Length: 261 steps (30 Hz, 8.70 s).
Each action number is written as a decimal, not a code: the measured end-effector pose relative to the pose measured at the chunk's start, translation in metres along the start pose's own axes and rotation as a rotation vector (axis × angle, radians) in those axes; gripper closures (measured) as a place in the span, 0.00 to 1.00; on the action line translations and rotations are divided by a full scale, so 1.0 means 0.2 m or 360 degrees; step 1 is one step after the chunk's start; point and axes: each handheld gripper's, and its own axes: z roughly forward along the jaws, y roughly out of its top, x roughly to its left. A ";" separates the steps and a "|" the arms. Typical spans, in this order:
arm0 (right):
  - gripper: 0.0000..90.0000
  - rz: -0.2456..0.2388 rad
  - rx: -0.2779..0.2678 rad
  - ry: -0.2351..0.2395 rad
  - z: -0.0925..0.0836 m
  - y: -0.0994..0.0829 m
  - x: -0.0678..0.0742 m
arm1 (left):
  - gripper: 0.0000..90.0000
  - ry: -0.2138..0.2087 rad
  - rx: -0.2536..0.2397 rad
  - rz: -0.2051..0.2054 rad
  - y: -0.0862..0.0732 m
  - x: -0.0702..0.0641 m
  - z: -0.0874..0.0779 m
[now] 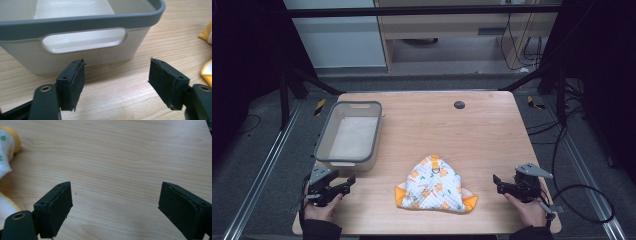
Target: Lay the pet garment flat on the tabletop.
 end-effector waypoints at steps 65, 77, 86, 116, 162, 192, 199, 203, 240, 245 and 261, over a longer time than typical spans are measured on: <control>0.35 -0.0226 0.0031 0.0477 0.19 0.28 0.44 | 0.38 -0.0479 0.0111 0.0359 0.30 -0.67 0.36; 0.51 -0.0355 0.0165 0.0577 0.26 0.22 0.52 | 0.44 -0.0506 0.0303 0.0440 0.22 -0.74 0.47; 0.76 -0.0391 0.0234 0.0643 0.27 0.21 0.55 | 0.67 -0.0567 0.0365 0.0383 0.18 -0.75 0.50; 0.97 -0.0414 -0.0108 0.0659 0.00 0.31 0.52 | 0.96 -0.0652 -0.0064 0.0477 0.39 -0.78 0.15; 0.49 -0.0393 -0.0076 0.0404 0.08 0.22 0.29 | 0.39 -0.0361 0.0135 0.0459 0.21 -0.55 0.32; 0.88 -0.0526 0.0139 0.0469 0.32 0.13 0.40 | 0.81 -0.0413 0.0361 0.0562 0.15 -0.68 0.52; 0.92 -0.0469 0.0051 0.0536 0.22 0.17 0.39 | 0.92 -0.0528 0.0267 0.0538 0.21 -0.67 0.40; 0.92 -0.0440 0.0002 0.0588 0.14 0.18 0.39 | 0.92 -0.0591 0.0221 0.0531 0.24 -0.66 0.31; 0.68 -0.0267 -0.0092 0.0330 0.26 0.39 0.28 | 0.42 -0.0379 0.0104 0.0338 0.42 -0.45 0.43; 0.64 -0.0311 -0.0056 0.0354 0.20 0.29 0.23 | 0.41 -0.0368 0.0141 0.0385 0.34 -0.45 0.42; 0.67 -0.0363 0.0147 0.0414 0.39 0.16 0.26 | 0.63 -0.0324 0.0316 0.0461 0.23 -0.51 0.58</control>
